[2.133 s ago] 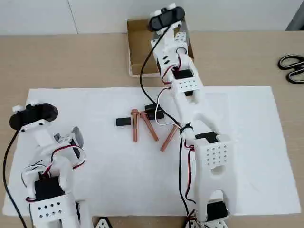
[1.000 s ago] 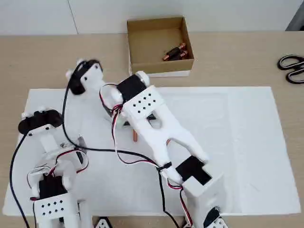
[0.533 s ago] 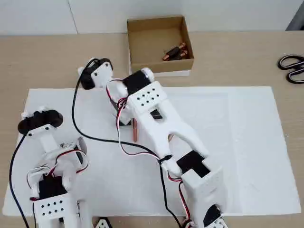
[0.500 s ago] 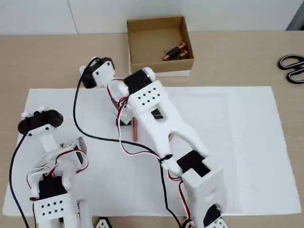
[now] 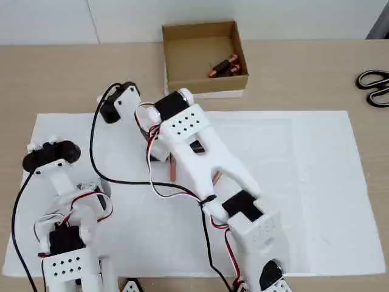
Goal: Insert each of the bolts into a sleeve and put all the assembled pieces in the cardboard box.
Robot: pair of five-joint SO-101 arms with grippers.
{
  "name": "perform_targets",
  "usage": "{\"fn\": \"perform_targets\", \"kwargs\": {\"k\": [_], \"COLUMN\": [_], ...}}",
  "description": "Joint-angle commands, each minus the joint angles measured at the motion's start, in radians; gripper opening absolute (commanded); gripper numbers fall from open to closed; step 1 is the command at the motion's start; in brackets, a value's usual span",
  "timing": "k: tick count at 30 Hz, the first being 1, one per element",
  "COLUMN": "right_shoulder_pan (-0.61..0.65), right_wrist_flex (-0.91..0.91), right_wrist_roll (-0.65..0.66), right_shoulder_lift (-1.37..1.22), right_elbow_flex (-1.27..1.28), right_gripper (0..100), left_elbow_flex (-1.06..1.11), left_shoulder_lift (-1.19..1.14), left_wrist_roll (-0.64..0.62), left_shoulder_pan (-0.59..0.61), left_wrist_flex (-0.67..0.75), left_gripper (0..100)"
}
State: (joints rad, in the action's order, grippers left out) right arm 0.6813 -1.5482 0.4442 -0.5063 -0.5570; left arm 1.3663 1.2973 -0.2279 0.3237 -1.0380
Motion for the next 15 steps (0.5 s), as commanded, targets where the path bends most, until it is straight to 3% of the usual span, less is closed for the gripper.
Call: {"fn": "perform_targets", "kwargs": {"k": [1,15], "right_shoulder_pan": [0.016,0.058], "right_wrist_flex": [0.013,0.042], "right_wrist_roll": [0.109,0.313], "right_shoulder_lift": [-0.036,-0.105], "right_elbow_flex": [-0.046,-0.048], "right_gripper": [29.6,29.6], "left_elbow_flex": [-0.005,0.041], "left_shoulder_lift": [0.015,0.015], "left_wrist_roll": [-0.002,0.002], "left_shoulder_pan": [0.005,0.005], "left_wrist_flex": [0.002,0.066], "left_gripper": [18,18]}}
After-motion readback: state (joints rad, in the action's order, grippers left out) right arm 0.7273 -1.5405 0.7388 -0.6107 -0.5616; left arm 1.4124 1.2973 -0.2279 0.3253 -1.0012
